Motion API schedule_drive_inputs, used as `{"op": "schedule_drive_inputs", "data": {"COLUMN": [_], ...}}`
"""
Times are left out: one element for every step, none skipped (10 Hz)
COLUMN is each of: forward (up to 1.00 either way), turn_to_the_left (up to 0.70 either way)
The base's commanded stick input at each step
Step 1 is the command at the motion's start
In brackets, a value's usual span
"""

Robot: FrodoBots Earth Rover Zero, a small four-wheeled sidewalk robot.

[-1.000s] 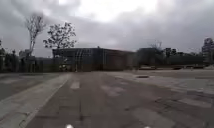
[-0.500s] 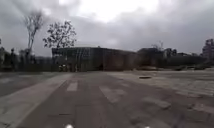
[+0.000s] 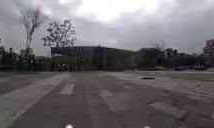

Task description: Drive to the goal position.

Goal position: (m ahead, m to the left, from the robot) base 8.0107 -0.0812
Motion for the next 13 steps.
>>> {"op": "schedule_drive_inputs", "data": {"forward": [0.7, 0.7, 0.7, 0.7, 0.7, 0.7, 0.7, 0.7, 0.7, 0.7, 0.7, 0.7, 0.7], "turn_to_the_left": [0.0, 0.0, 0.0, 0.0, 0.0, 0.0, 0.0, 0.0, 0.0, 0.0, 0.0, 0.0, 0.0]}}
